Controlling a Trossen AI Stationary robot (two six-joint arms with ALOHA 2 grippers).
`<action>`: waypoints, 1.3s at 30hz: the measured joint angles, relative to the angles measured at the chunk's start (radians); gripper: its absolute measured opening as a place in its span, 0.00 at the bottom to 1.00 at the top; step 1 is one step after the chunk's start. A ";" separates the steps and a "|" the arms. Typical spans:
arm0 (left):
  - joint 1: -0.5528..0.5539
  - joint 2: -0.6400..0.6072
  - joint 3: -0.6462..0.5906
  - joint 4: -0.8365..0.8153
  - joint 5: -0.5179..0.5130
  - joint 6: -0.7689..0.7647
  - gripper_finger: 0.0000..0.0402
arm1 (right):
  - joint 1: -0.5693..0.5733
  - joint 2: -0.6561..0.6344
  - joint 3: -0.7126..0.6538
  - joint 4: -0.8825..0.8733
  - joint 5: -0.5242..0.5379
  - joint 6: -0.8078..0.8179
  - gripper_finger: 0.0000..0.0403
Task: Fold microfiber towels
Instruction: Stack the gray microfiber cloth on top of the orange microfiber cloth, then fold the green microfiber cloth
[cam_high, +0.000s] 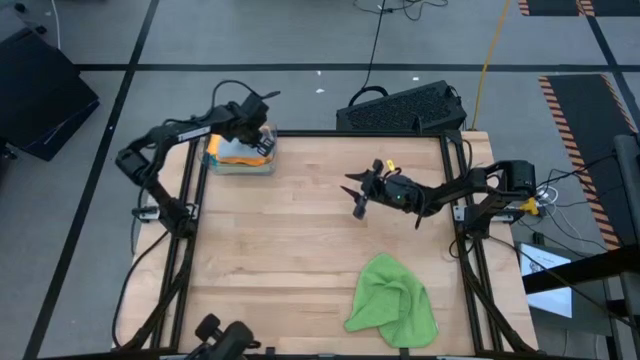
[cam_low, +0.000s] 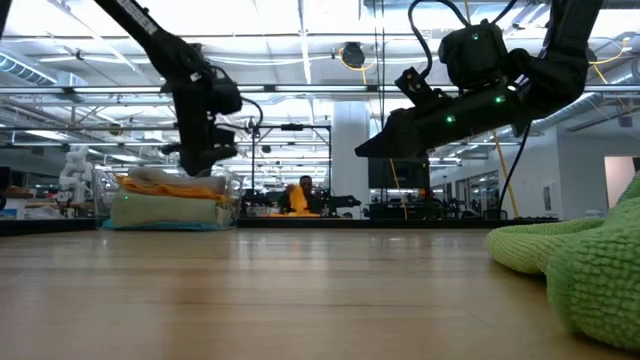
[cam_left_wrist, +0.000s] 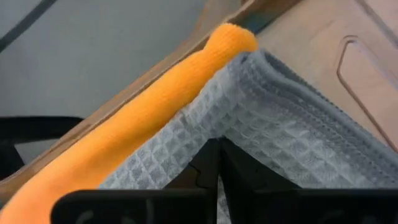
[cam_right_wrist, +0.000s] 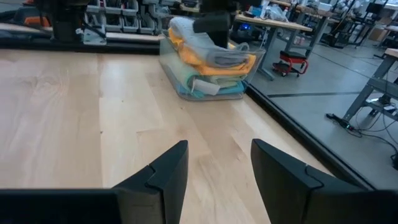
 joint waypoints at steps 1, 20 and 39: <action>0.000 0.016 0.000 0.011 0.001 0.007 0.05 | 0.001 0.000 0.000 -0.007 0.000 0.000 0.42; -0.427 -0.369 0.040 -0.081 -0.028 -0.147 0.05 | 0.161 -0.298 -0.072 -0.445 -0.080 0.101 0.42; -1.052 -0.047 0.033 0.324 -0.237 -0.355 0.21 | 0.778 -0.624 -0.167 -0.849 -0.230 0.653 0.42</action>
